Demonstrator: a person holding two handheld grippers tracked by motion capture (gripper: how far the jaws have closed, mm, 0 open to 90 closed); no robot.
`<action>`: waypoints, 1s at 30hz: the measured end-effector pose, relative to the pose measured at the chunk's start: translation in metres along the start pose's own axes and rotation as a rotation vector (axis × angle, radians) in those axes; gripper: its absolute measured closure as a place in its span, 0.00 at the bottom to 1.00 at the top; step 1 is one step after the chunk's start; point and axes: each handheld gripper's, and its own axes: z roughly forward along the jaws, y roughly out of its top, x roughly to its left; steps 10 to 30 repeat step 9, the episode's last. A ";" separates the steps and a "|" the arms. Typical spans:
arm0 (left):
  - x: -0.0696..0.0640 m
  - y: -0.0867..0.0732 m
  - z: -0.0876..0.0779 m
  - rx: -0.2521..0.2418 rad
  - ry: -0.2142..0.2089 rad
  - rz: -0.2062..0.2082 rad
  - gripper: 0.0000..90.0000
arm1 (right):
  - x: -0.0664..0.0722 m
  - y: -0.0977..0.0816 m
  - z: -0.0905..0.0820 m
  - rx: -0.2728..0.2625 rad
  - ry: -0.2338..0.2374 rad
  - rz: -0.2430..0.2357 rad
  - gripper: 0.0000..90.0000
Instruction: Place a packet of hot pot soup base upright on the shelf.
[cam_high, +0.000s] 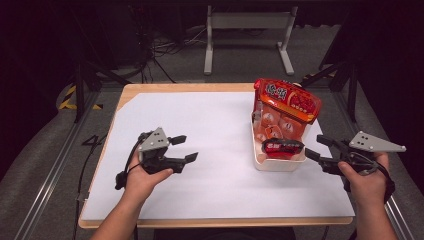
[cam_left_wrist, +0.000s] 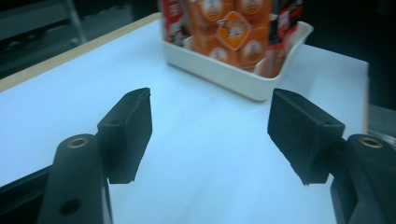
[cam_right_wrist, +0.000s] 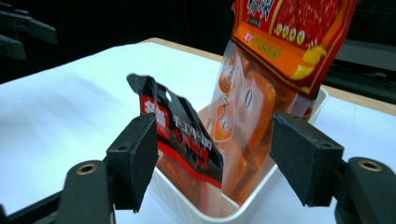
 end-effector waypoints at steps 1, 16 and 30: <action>0.004 -0.003 -0.002 0.017 -0.010 -0.020 0.36 | 0.000 -0.002 0.000 0.002 -0.007 -0.001 0.36; 0.012 -0.006 -0.016 -0.032 0.017 -0.049 0.34 | 0.000 -0.004 0.002 0.000 -0.002 -0.012 0.36; 0.012 -0.006 -0.016 -0.032 0.017 -0.049 0.34 | 0.000 -0.004 0.002 0.000 -0.002 -0.012 0.36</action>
